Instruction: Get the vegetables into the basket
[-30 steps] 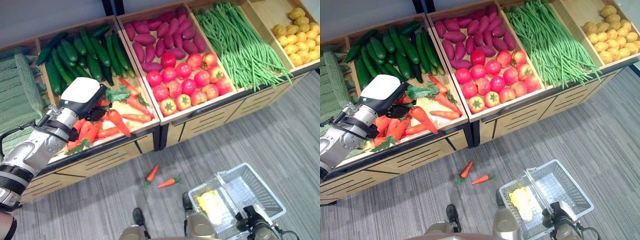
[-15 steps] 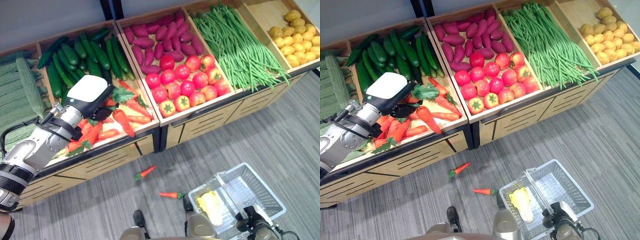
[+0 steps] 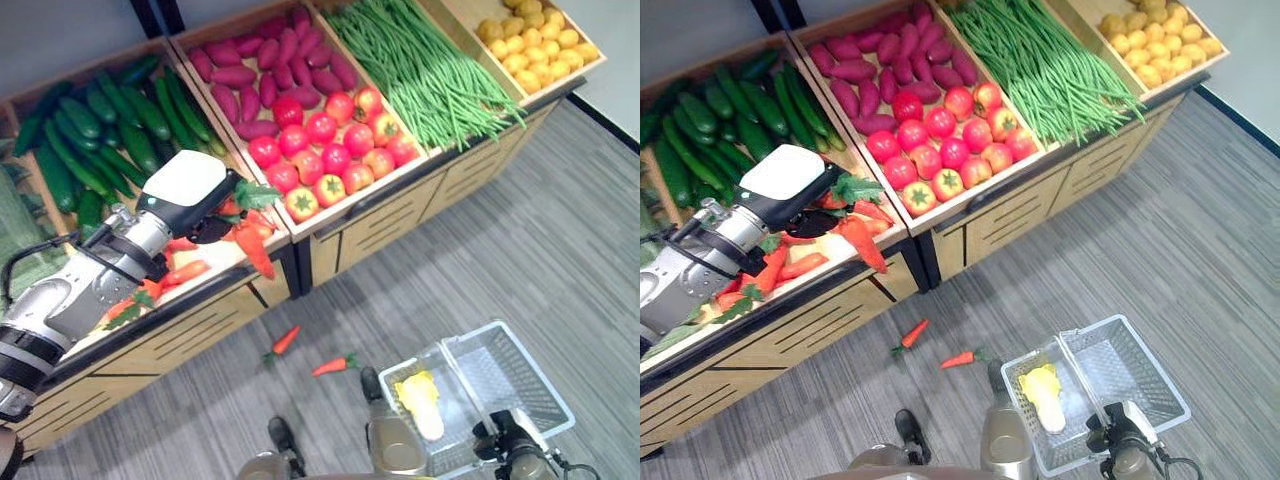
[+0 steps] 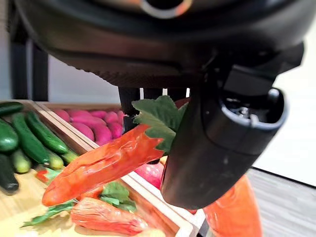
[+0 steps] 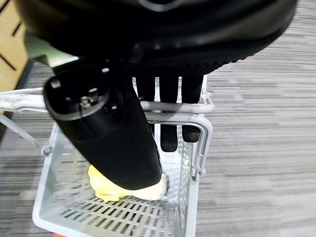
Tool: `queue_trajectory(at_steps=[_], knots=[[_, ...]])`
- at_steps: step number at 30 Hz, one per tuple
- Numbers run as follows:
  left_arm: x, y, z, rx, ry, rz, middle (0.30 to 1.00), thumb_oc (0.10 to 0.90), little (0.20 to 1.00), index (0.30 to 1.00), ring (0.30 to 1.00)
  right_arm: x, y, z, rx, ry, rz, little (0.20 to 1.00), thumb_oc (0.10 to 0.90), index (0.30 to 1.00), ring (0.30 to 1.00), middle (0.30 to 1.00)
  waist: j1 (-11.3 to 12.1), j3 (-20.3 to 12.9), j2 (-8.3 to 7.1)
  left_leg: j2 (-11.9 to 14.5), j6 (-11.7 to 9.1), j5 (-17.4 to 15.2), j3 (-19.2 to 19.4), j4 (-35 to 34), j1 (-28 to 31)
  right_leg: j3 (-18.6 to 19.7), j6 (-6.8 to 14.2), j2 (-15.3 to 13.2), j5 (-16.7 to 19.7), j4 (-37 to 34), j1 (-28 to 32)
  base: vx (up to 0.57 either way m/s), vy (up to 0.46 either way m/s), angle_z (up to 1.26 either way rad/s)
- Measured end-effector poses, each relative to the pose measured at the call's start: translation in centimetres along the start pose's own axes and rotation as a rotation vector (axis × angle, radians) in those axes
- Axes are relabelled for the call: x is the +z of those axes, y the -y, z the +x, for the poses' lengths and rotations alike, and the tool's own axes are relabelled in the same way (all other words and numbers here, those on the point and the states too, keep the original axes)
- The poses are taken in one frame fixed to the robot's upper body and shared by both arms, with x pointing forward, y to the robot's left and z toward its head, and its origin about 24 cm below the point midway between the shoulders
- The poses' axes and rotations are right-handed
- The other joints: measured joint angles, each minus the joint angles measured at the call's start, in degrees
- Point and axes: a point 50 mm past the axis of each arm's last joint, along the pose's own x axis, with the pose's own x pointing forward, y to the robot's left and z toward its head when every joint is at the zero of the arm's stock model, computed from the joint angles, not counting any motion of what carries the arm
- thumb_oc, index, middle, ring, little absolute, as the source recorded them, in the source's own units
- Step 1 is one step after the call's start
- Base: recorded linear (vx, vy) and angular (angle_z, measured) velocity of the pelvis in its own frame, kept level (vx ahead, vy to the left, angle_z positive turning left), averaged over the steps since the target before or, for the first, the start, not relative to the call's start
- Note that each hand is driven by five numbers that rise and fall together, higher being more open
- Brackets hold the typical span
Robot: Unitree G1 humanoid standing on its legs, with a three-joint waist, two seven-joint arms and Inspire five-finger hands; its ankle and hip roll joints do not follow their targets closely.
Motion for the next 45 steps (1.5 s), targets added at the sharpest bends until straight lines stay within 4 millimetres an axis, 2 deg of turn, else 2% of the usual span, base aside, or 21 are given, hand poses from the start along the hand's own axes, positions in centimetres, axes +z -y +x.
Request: queue_trajectory(at_steps=[1, 2, 3, 4, 5, 7, 11, 20, 25, 27, 29, 30, 31, 32, 34, 35, 36, 37, 38, 40, 45], knots=[[0.2, -0.1, 0.3, 0.013, 0.005, -0.006, 0.3, 0.4, 0.3, 0.3, 0.3, 0.1, -0.1, 0.0, 0.002, -0.005, 0.004, 0.3, 0.4, 0.3, 0.3, 0.3, -0.6, 0.6, 0.96, 1.2, 0.1, 0.5, 0.0, 0.1, -0.1, -3.7, -1.5, 0.2, -5.6, 6.6, -1.3, -0.05, -0.044, -0.3], [0.4, -0.1, 0.4, 0.019, 0.015, -0.013, 0.3, 0.4, 0.3, 0.3, 0.3, -0.2, -0.2, -0.1, 0.004, -0.018, 0.004, 0.3, 0.4, 0.3, 0.3, 0.3, -0.2, 0.6, 1.04, 1.7, 0.1, 0.5, 0.3, 0.4, 0.1, -5.4, -3.1, -0.3, -9.7, 12.3, -1.8, 0.06, -0.04, -0.27], [0.6, -0.2, 0.4, 0.021, 0.028, -0.014, 0.3, 0.4, 0.3, 0.3, 0.3, -1.7, -0.8, -0.6, 0.023, -0.053, -0.006, 0.3, 0.4, 0.3, 0.3, 0.3, 1.5, 0.2, 0.24, 1.5, -0.6, -0.2, 1.1, 0.7, 1.0, -6.5, -3.0, -1.6, -14.3, 16.2, -0.5, 0.08, -0.045, -0.33], [0.6, -0.3, 0.4, 0.021, 0.031, -0.009, 0.3, 0.4, 0.3, 0.3, 0.3, -2.6, -1.1, -0.9, 0.029, -0.076, -0.011, 0.3, 0.4, 0.3, 0.3, 0.3, 2.1, 0.0, -0.64, 0.7, -1.4, -0.7, 1.3, 1.0, 1.7, -6.5, -3.3, -2.2, -16.1, 14.1, 1.1, 0.08, -0.047, -0.36], [0.5, -0.2, 0.3, 0.017, 0.023, -0.009, 0.3, 0.4, 0.3, 0.3, 0.3, -3.2, -1.1, -1.1, 0.03, -0.092, -0.012, 0.3, 0.4, 0.3, 0.3, 0.3, 2.6, -0.2, -0.83, 0.4, -1.7, -0.6, 1.8, 0.9, 2.3, -6.6, -4.7, -2.4, -16.6, 11.8, 2.5, 0.01, -0.074, -0.22], [0.2, 0.1, -0.2, 0.004, 0.006, -0.009, 0.3, 0.4, 0.3, 0.3, 0.3, -3.4, -0.6, -1.0, 0.013, -0.103, -0.003, 0.3, 0.4, 0.3, 0.3, 0.3, 2.6, -0.2, 1.18, 1.3, -2.2, -0.3, 2.5, 0.8, 2.3, -6.5, -5.3, -1.2, -15.1, 8.9, 3.7, 0.0, -0.148, -0.21], [0.4, 0.6, -0.4, -0.007, 0.006, -0.026, 0.3, 0.4, 0.3, 0.3, 0.3, -3.3, -0.8, -1.0, 0.017, -0.091, 0.002, 0.3, 0.4, 0.3, 0.3, 0.3, 0.9, -0.6, 2.06, 2.7, -2.8, 0.0, 2.9, 1.6, 2.9, -6.1, -6.2, 0.7, -14.2, 6.3, 5.3, -0.01, -0.175, -0.15], [2.1, 1.7, 0.5, 0.01, 0.047, -0.143, 0.3, 0.4, 0.3, 0.3, 0.3, -4.0, 0.4, -1.0, -0.016, -0.11, -0.01, 0.3, 0.4, 0.3, 0.3, 0.3, -2.1, -1.6, 4.3, 3.7, -3.2, 0.3, 1.6, 2.0, 2.9, -6.2, -6.7, 1.4, -14.2, 5.5, 6.0, 0.01, -0.131, -0.02], [2.7, 2.6, 0.8, 0.003, 0.051, -0.202, 0.3, 0.4, 0.3, 0.3, 0.3, -4.4, 0.4, -1.1, -0.021, -0.118, -0.009, 0.3, 0.4, 0.3, 0.3, 0.3, -2.1, -2.0, 5.91, 4.4, -3.5, 0.5, 0.5, 3.2, 2.9, -6.9, -7.1, 1.6, -14.5, 5.7, 6.8, 0.02, -0.14, 0.08], [3.0, 2.8, 0.9, 0.004, 0.054, -0.224, 0.3, 0.4, 0.3, 0.3, 0.3, -4.5, 0.3, -1.2, -0.019, -0.122, -0.01, 0.3, 0.4, 0.3, 0.3, 0.3, -1.8, -2.0, 5.96, 4.7, -3.5, 0.5, -0.8, 5.1, 2.8, -7.1, -7.5, 1.7, -15.5, 6.4, 7.1, 0.05, -0.089, 0.06], [3.1, 3.0, 0.9, 0.002, 0.054, -0.236, 0.3, 0.4, 0.3, 0.3, 0.3, -4.6, 0.6, -1.2, -0.026, -0.124, -0.014, 0.3, 0.4, 0.3, 0.3, 0.3, -0.2, -2.0, 5.8, 4.9, -3.9, 1.1, -6.0, 8.1, 2.3, -4.8, -8.5, 1.7, -17.0, 7.5, 6.8, 0.04, 0.017, -0.28], [3.1, 2.9, 0.9, 0.004, 0.056, -0.235, 0.3, 0.4, 0.3, 0.3, 0.3, -4.6, 0.9, -1.1, -0.033, -0.122, -0.015, 0.3, 0.4, 0.3, 0.3, 0.3, 0.9, -1.9, 5.44, 4.5, -3.6, 0.8, -11.5, 11.1, 0.6, -2.8, -9.5, 1.4, -16.4, 7.4, 6.9, 0.03, 0.036, -0.73], [3.0, 3.0, 0.6, -0.004, 0.058, -0.23, 0.3, 0.4, 0.3, 0.3, 0.3, -4.2, 1.7, -0.8, -0.053, -0.114, -0.017, 0.3, 0.4, 0.3, 0.3, 0.3, 2.8, -1.8, 4.65, 2.4, -5.0, -2.8, -25.0, 8.2, -0.4, 0.6, -10.2, 0.8, -15.0, 6.5, 6.3, 0.01, 0.025, -0.94], [2.9, 2.8, 0.5, -0.01, 0.062, -0.217, 0.3, 0.4, 0.3, 0.3, 0.3, -4.2, 2.3, -0.7, -0.067, -0.126, -0.008, 0.3, 0.4, 0.3, 0.3, 0.3, 3.7, -1.8, 4.82, 1.9, -5.5, -3.4, -29.4, 4.5, -0.6, 2.3, -9.9, 1.1, -14.6, 6.3, 5.4, 0.03, 0.059, -0.96], [2.8, 2.6, 0.4, 0.0, 0.056, -0.214, 0.3, 0.4, 0.3, 0.3, 0.3, -3.4, 2.9, -0.3, -0.084, -0.104, -0.005, 0.3, 0.4, 0.3, 0.3, 0.3, 4.2, -2.0, 5.47, 1.9, -4.8, -2.8, -31.7, 2.7, -3.5, 4.7, -9.1, 2.3, -14.2, 5.7, 4.5, 0.05, 0.084, -0.83], [2.7, 2.6, 0.2, 0.006, 0.05, -0.214, 0.3, 0.4, 0.3, 0.3, 0.3, -3.1, 3.0, -0.2, -0.085, -0.093, -0.008, 0.3, 0.4, 0.3, 0.3, 0.3, 4.5, -2.1, 5.69, 1.7, -4.2, -2.9, -31.6, 2.7, -4.0, 5.7, -8.8, 3.3, -14.0, 5.8, 4.3, 0.04, 0.094, -0.81], [2.7, 2.5, 0.1, 0.008, 0.051, -0.214, 0.3, 0.4, 0.3, 0.3, 0.3, -2.9, 3.1, -0.2, -0.087, -0.084, -0.008, 0.3, 0.4, 0.3, 0.3, 0.3, 4.4, -2.5, 6.73, 1.7, -3.8, -3.1, -31.6, 2.6, -4.5, 6.1, -8.5, 4.2, -13.8, 5.8, 4.2, 0.03, 0.214, -0.94], [2.7, 2.3, 0.1, 0.019, 0.055, -0.212, 0.3, 0.4, 0.3, 0.3, 0.3, -2.8, 2.7, -0.2, -0.08, -0.077, -0.01, 0.3, 0.4, 0.3, 0.3, 0.3, 4.7, -2.3, 6.13, 1.8, -3.8, -0.4, -31.6, 3.3, -4.7, 7.2, -8.3, 4.7, -13.7, 6.2, 3.7, 0.04, 0.306, -0.64], [2.8, 2.3, 0.1, 0.023, 0.058, -0.212, 0.3, 0.4, 0.3, 0.3, 0.3, -2.9, 2.2, -0.3, -0.067, -0.079, -0.011, 0.3, 0.4, 0.3, 0.3, 0.3, 3.6, -2.2, 5.08, 0.8, -3.4, -0.2, -29.9, 2.8, -4.3, 7.1, -7.7, 3.4, -13.5, 5.8, 3.7, 0.01, 0.374, -0.5], [3.0, 2.3, 0.1, 0.022, 0.066, -0.215, 0.3, 0.4, 0.3, 0.3, 0.3, -3.5, 2.0, -0.5, -0.063, -0.098, -0.01, 0.3, 0.4, 0.3, 0.3, 0.3, 2.1, -2.2, 4.2, -0.7, -1.9, 1.2, -27.9, 1.4, -4.1, 8.6, -6.4, 2.2, -13.2, 6.0, 2.3, -0.02, 0.275, -0.23], [2.5, 2.8, -0.5, -0.002, 0.037, -0.214, 0.3, 0.4, 0.3, 0.3, 0.3, -3.9, 1.2, -0.8, -0.046, -0.116, -0.004, 0.3, 0.4, 0.3, 0.3, 0.3, 1.1, -1.9, 3.7, -3.5, -0.4, 0.6, -21.5, -0.3, -1.7, 13.4, -3.8, 0.5, -11.5, 5.1, 1.4, -0.04, 0.195, -0.56]])
